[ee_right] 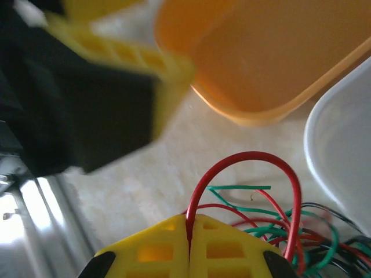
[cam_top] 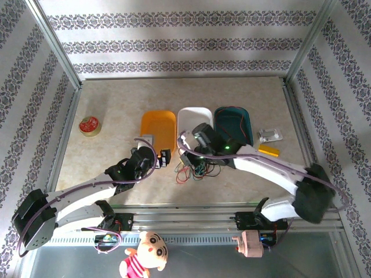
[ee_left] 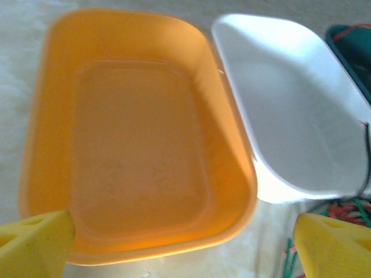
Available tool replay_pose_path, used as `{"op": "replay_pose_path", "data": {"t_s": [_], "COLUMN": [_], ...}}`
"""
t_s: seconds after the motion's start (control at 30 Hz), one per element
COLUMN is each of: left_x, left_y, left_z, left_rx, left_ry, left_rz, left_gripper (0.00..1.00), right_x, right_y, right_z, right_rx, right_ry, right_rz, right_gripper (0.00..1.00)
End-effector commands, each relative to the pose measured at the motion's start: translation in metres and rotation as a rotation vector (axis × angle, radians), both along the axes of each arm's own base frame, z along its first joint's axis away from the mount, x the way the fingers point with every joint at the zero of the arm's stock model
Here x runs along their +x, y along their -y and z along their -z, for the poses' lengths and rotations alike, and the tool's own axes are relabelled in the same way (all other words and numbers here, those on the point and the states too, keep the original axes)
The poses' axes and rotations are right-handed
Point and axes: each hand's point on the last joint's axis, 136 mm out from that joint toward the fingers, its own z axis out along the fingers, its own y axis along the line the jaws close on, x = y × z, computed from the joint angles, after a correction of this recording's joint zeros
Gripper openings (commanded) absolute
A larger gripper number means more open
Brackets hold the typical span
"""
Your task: Untangle the cables
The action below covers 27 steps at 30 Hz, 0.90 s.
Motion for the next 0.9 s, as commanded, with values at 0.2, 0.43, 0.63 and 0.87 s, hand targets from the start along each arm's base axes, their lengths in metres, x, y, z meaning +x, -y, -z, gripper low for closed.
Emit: {"op": "replay_pose_path", "data": {"t_s": [0.2,0.43,0.63,0.87], "left_x": [-0.012,-0.024,-0.024,-0.023], "left_y": [0.05,0.081,0.106,0.13], "left_z": [0.0,0.007,0.017,0.025], "left_rx": [-0.024,-0.026,-0.023,-0.045], "left_ry": [0.007,-0.029,-0.06,-0.094], "left_rz": [0.312,0.501,0.583,0.664], "left_gripper": [0.99,1.0,0.99,0.96], "right_x": [-0.015,-0.014,-0.011,-0.008], "right_y": [0.044,0.054,0.059,0.063], "right_z": [-0.113,-0.16,-0.189,-0.201], "right_rx": [0.274,0.369,0.401,0.414], "right_ry": [0.074,0.138,0.222,0.251], "right_rz": [0.007,0.018,0.03,0.05], "right_gripper": [0.0,0.0,0.0,0.0]}}
